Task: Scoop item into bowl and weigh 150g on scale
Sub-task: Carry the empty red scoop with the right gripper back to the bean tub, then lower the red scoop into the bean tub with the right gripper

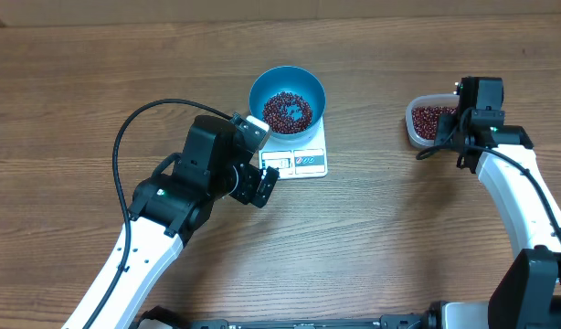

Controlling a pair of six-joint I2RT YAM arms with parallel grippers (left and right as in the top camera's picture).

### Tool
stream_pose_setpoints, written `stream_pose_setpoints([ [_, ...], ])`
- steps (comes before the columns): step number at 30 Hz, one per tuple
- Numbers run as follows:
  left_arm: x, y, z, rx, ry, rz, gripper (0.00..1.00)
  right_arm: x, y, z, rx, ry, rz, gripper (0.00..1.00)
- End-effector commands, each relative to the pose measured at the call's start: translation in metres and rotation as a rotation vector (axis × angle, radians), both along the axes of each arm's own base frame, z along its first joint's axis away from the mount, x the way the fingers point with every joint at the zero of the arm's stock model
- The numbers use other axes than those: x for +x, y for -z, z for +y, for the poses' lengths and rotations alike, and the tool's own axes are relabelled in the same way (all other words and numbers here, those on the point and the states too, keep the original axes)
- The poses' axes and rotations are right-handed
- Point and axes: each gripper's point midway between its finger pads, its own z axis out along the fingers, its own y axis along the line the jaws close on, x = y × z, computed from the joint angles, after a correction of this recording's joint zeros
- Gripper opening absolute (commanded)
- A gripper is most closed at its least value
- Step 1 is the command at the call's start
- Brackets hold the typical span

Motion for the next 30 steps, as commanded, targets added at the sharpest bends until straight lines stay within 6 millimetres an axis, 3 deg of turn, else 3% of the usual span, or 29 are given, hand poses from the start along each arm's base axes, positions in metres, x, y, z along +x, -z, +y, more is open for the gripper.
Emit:
stream_pose_setpoints([
  [1, 0.0, 0.001, -0.001, -0.011, -0.004, 0.008, 1.0, 0.001, -0.001, -0.004, -0.027, -0.012, 0.002, 0.04],
  [14, 0.001, 0.001, -0.001, -0.009, -0.005, 0.007, 1.0, 0.008, -0.006, -0.005, -0.033, -0.015, -0.029, 0.04],
  [19, 0.001, 0.001, -0.001, -0.009, -0.005, 0.008, 1.0, 0.01, -0.006, -0.005, -0.08, -0.091, -0.01, 0.04],
  [30, 0.001, 0.001, -0.001, -0.009, -0.005, 0.008, 1.0, 0.002, 0.011, -0.005, -0.076, -0.101, 0.062, 0.04],
])
